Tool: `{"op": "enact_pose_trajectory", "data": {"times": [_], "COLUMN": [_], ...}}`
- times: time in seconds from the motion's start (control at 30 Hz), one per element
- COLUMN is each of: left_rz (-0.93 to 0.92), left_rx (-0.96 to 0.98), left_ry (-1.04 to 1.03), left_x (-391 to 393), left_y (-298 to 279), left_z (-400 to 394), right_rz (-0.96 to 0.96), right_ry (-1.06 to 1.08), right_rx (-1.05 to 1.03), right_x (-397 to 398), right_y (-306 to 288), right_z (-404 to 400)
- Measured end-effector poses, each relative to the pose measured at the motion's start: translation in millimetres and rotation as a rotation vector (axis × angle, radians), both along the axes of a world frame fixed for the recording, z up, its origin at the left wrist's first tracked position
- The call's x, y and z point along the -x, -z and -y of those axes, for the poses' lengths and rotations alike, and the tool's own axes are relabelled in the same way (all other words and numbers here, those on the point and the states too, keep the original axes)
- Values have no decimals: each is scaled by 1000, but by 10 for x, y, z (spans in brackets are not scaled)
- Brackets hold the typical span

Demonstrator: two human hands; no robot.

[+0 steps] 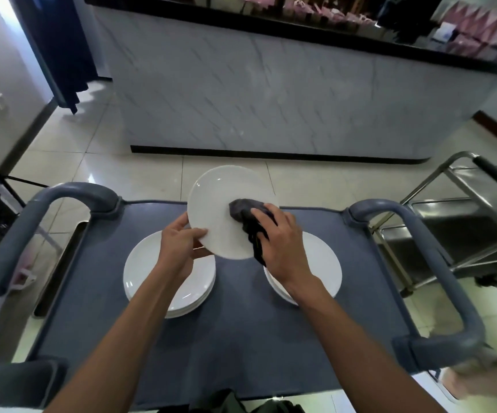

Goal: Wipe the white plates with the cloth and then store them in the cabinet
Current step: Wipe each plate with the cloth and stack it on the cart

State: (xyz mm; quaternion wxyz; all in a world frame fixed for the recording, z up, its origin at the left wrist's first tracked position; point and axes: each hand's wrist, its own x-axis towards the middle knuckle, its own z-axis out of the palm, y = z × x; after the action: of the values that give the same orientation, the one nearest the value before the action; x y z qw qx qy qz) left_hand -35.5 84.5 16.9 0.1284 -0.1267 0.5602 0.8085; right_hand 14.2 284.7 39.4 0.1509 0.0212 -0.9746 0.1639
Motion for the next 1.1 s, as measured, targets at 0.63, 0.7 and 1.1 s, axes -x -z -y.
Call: {"op": "enact_pose_trajectory", "data": {"times": [0.63, 0.7, 1.1], "left_rz": [-53, -60, -81], "left_rx": [27, 18, 40], "left_ry": [279, 274, 241], "left_x": [5, 0, -12], "left_y": [-50, -53, -27], "left_z": [-69, -85, -45], "right_rz": [-107, -95, -97], "right_ry": [-72, -124, -202], "right_rx": [-103, -98, -71], "right_x": [448, 407, 95], "right_y": [-311, -260, 49], "right_z": [8, 98, 282]}}
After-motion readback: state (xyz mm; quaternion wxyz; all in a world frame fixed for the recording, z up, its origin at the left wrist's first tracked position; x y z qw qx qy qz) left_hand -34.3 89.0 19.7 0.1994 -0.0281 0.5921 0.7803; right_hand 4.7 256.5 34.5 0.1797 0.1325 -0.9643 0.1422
